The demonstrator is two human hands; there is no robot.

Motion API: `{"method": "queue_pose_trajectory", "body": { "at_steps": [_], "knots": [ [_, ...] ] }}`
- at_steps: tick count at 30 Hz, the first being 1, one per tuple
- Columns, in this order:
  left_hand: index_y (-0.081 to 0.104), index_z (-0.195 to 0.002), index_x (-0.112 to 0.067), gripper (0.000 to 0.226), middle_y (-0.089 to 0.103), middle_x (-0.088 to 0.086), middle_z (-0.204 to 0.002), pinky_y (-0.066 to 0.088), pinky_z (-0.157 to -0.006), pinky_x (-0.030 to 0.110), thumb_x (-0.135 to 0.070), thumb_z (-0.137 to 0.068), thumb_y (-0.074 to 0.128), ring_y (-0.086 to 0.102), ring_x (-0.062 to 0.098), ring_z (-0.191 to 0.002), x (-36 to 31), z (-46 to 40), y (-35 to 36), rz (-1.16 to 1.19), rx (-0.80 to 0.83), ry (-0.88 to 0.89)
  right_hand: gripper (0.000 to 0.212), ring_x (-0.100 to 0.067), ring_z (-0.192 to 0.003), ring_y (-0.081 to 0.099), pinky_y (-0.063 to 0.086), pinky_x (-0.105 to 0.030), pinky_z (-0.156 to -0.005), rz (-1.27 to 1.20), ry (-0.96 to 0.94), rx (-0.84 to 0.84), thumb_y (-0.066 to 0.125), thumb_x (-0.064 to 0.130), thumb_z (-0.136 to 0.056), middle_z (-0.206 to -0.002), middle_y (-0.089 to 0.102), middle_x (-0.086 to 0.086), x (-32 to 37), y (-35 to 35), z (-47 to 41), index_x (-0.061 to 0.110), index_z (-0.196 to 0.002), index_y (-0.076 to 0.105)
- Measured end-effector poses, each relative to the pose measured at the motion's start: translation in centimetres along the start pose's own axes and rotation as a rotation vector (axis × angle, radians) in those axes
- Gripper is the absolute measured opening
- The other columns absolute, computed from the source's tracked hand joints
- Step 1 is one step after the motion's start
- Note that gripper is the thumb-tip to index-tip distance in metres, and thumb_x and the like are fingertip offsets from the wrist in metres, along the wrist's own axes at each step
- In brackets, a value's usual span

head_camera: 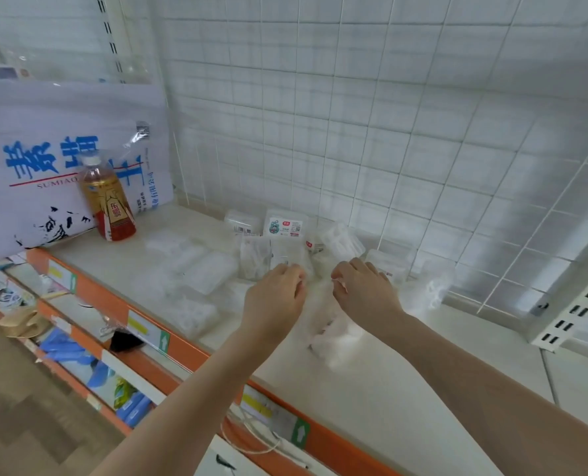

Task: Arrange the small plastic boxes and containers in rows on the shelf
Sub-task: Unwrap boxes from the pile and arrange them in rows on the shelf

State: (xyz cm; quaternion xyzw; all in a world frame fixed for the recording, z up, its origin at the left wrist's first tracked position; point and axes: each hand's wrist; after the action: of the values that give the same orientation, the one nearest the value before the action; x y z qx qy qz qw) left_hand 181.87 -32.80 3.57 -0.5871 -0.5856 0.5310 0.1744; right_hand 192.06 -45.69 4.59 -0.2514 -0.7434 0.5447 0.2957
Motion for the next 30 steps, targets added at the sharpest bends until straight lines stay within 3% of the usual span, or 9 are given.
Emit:
{"method": "queue_pose_trajectory", "body": {
  "at_steps": [4,7,14,17,19,21,23,27,30],
  "knots": [
    [0.056,-0.117,-0.014,0.026,0.055,0.007,-0.112,0.041,-0.077,0.035,-0.022,-0.093,0.050,0.049,0.026,-0.107,1.8,-1.2,-0.3,0.033,-0.121,-0.101,0.025,-0.021,-0.109,0.048,0.043,-0.034,-0.087,-0.081,-0.035,-0.019,0.041,0.020,-0.095,-0.119,0.053,-0.001,1.1,0.5,-1.5,0.017,-0.115,0.056],
    [0.045,-0.129,-0.013,0.042,0.050,0.008,-0.123,0.040,-0.089,0.035,-0.032,-0.092,0.052,0.047,0.026,-0.113,3.2,-1.6,-0.3,0.091,0.023,-0.211,0.026,-0.021,-0.113,0.047,0.043,-0.033,-0.088,-0.156,-0.091,0.000,0.043,0.019,-0.094,-0.123,0.052,-0.003,2.5,1.2,-2.6,0.015,-0.117,0.055],
    [0.043,-0.130,-0.017,0.042,0.059,-0.001,-0.101,0.052,-0.077,0.034,-0.031,-0.092,0.054,0.060,0.018,-0.092,3.9,-1.1,-0.5,0.395,0.112,-0.314,0.037,-0.027,-0.130,0.033,0.029,-0.032,-0.105,-0.224,-0.074,0.083,0.045,0.030,-0.097,-0.133,0.047,-0.009,5.5,2.8,-5.0,0.012,-0.128,0.049],
    [0.050,-0.120,-0.017,0.026,0.058,-0.006,-0.088,0.055,-0.074,0.036,-0.023,-0.095,0.051,0.062,0.015,-0.081,4.5,-0.6,-0.4,0.599,0.114,-0.372,0.046,-0.026,-0.127,0.036,0.029,-0.031,-0.106,-0.166,-0.076,0.098,0.042,0.045,-0.096,-0.132,0.047,-0.008,6.1,3.2,-5.1,0.012,-0.127,0.052],
    [0.053,-0.108,-0.022,0.015,0.063,-0.004,-0.088,0.055,-0.073,0.032,-0.017,-0.098,0.043,0.062,0.009,-0.075,4.7,-0.1,-0.6,0.655,0.116,-0.352,0.050,-0.025,-0.115,0.050,0.040,-0.034,-0.098,-0.180,-0.056,0.142,0.042,0.050,-0.095,-0.123,0.053,-0.007,6.3,3.2,-4.8,0.012,-0.127,0.050],
    [0.055,-0.104,-0.023,0.021,0.064,-0.006,-0.085,0.050,-0.064,0.019,-0.012,-0.098,0.038,0.060,0.004,-0.070,4.9,0.3,-1.3,0.618,0.039,-0.313,0.051,-0.024,-0.094,0.061,0.049,-0.037,-0.085,-0.238,-0.023,0.218,0.044,0.052,-0.093,-0.102,0.063,-0.007,6.4,2.8,-4.6,0.014,-0.126,0.047],
    [0.057,-0.105,-0.020,0.023,0.064,-0.009,-0.084,0.047,-0.065,0.016,-0.009,-0.097,0.039,0.060,0.005,-0.073,5.0,0.1,-2.2,0.553,-0.071,-0.275,0.050,-0.022,-0.084,0.062,0.051,-0.036,-0.079,-0.254,-0.036,0.276,0.049,0.050,-0.091,-0.089,0.064,-0.006,6.5,2.5,-4.6,0.015,-0.125,0.046],
    [0.055,-0.116,-0.017,0.026,0.060,-0.004,-0.108,0.047,-0.089,0.029,-0.010,-0.093,0.045,0.056,0.011,-0.098,5.6,-3.1,-3.0,0.399,-0.057,-0.217,0.039,-0.019,-0.083,0.059,0.046,-0.029,-0.074,-0.340,-0.028,0.299,0.053,0.037,-0.091,-0.083,0.059,0.001,6.3,1.8,-4.7,0.015,-0.123,0.049],
    [0.046,-0.127,-0.014,0.037,0.052,0.003,-0.126,0.042,-0.096,0.037,-0.013,-0.091,0.051,0.049,0.019,-0.114,6.1,-6.2,-2.7,0.324,0.004,-0.188,0.030,-0.014,-0.077,0.058,0.042,-0.021,-0.060,-0.437,0.026,0.244,0.050,0.031,-0.094,-0.088,0.063,0.000,5.9,1.3,-4.7,0.019,-0.121,0.051]
  ]
}}
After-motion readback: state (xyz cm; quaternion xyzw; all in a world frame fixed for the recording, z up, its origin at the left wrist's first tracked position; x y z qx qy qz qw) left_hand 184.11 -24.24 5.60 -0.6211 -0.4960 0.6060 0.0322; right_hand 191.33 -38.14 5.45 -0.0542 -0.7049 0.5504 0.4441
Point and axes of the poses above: each hand's wrist, its own z-axis away from the middle knuckle, its own y-axis out of the palm, x = y × z
